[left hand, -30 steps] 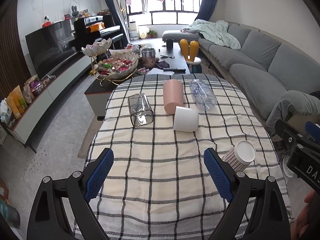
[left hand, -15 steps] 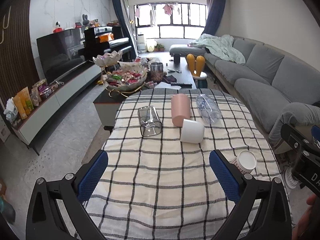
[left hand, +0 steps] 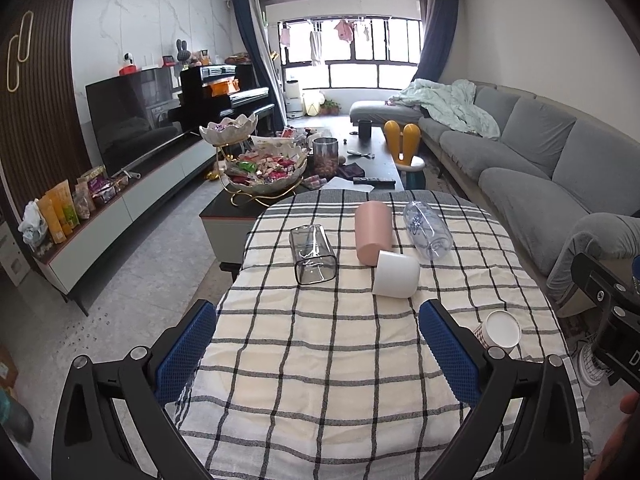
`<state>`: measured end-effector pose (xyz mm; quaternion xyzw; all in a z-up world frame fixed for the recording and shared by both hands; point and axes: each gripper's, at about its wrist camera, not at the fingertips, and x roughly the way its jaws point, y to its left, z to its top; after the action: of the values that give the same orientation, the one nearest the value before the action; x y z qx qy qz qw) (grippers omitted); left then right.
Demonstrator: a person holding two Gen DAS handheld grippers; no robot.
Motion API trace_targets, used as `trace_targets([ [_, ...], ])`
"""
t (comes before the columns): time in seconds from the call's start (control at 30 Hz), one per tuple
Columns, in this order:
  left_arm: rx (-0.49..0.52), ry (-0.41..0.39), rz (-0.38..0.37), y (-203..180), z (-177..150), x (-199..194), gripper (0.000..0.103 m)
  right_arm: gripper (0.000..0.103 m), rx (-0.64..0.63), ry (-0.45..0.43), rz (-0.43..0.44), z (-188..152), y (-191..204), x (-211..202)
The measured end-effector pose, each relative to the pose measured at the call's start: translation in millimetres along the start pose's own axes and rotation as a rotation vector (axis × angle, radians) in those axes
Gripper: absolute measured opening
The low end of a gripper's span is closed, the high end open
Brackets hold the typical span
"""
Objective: Flip cup upside down
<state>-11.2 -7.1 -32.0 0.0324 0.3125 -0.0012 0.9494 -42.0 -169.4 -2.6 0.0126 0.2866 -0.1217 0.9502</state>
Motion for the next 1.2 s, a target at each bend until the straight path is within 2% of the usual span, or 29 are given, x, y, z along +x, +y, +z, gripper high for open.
trace_targets([
  [1.2,0.002,-0.001,-0.005,-3.8,0.0,0.0,0.103,0.102,0.012,0.003,-0.002,-1.0,-2.1,-3.0],
])
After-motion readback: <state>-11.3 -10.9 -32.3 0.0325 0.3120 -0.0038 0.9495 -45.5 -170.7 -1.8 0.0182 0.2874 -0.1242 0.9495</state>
